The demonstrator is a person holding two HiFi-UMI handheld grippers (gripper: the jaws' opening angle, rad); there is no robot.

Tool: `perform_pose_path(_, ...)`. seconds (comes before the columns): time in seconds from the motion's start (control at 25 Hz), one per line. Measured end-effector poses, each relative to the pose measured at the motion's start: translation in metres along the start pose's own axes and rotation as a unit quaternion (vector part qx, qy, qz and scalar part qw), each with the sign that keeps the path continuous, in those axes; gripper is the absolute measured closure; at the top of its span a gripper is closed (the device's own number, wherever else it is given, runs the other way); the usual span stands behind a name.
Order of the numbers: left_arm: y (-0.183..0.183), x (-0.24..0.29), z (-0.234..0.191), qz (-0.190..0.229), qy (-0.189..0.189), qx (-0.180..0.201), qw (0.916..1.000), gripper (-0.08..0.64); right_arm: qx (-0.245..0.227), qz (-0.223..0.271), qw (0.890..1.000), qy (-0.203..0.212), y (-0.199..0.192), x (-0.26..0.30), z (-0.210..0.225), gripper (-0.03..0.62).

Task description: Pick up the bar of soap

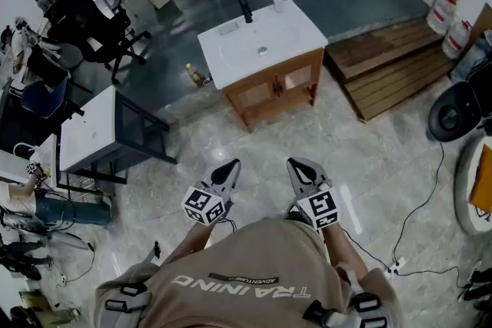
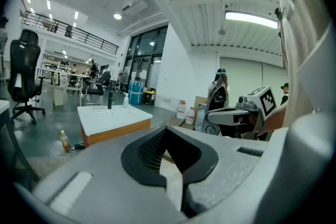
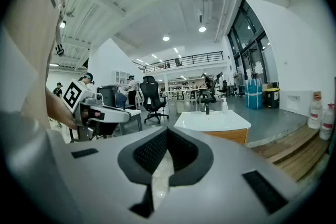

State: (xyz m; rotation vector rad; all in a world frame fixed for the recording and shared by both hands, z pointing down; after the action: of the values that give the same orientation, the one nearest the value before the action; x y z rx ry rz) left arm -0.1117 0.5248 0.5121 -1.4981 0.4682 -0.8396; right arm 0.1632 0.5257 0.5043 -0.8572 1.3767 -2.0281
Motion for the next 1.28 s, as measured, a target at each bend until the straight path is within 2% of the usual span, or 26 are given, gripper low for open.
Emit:
perform_pose_path(0.12,0.000,0.014,0.003,-0.001,0.013,-0.019,0.9997,0.560,0.001,-0.003,1.000,0.017,0.005,0.003,0.018,0.595)
perform_pose_path(0.24,0.002,0.029,0.005,-0.004,0.024,-0.022,0.9995,0.560,0.004,-0.008,0.999,0.032,0.009,0.006,0.037,0.595)
perform_pose_path(0.48,0.014,0.051,-0.002,0.016,0.063,-0.026,0.9975,0.560,0.011,-0.007,0.999,0.048,0.013,0.019,0.070,0.595)
perform_pose_path(0.6,0.015,0.049,-0.006,0.004,0.075,-0.022,0.9970,0.560,0.013,-0.011,0.998,0.060,0.011,0.029,0.075,0.595)
perform_pose_path(0.76,0.003,0.053,-0.021,-0.014,0.079,-0.055,0.9953,0.560,0.010,-0.025,0.997,0.075,0.008,0.050,0.081,0.595)
perform_pose_path(1.0,-0.012,0.072,-0.059,-0.009,0.087,-0.063,0.9942,0.559,0.030,-0.049,0.997,0.058,-0.001,0.072,0.091,0.595)
perform_pose_path(1.28,-0.002,0.114,-0.128,0.023,0.068,-0.039,0.9967,0.558,0.005,-0.032,0.999,0.031,0.041,0.129,0.107,0.595)
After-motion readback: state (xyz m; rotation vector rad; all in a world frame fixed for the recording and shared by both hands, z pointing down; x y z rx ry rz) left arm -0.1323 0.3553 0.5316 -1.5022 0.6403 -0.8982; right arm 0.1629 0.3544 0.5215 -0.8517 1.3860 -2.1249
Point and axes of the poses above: the fingertips, and each gripper's own axes: x forward along the fingers, z to its right, y out of its top, the point moved 10 cm from there along -x, backward along the fingers, and after that the axes turned 13 degrees about x, right-handed, at the moved point
